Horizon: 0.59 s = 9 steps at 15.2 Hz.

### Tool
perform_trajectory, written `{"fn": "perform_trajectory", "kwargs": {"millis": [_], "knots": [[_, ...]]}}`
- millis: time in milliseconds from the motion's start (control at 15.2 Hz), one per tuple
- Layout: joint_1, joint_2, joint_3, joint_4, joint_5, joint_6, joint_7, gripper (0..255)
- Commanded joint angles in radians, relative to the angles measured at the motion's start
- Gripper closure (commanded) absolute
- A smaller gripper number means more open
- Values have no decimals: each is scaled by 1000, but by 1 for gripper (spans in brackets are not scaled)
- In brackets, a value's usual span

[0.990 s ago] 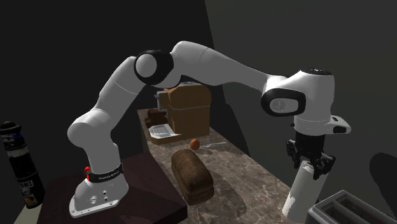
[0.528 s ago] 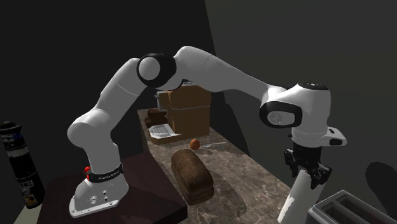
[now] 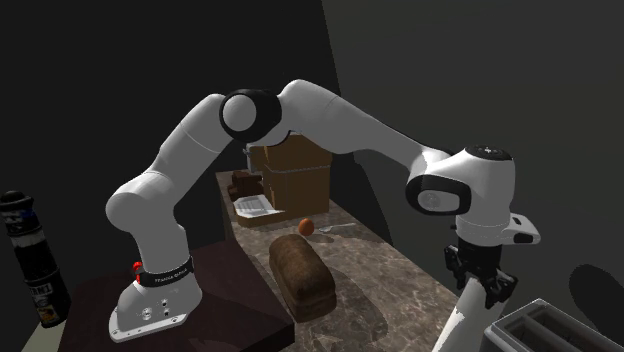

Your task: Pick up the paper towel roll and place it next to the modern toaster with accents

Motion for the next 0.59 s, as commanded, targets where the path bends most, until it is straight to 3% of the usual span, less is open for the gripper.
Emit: {"fn": "perform_trajectory", "kwargs": {"millis": [0,264,330,528], "knots": [[0,0,0,0,0,1,-1,255],[0,0,0,0,0,1,-1,255],[0,0,0,0,0,1,-1,0],[0,0,0,0,0,1,-1,0]]}}
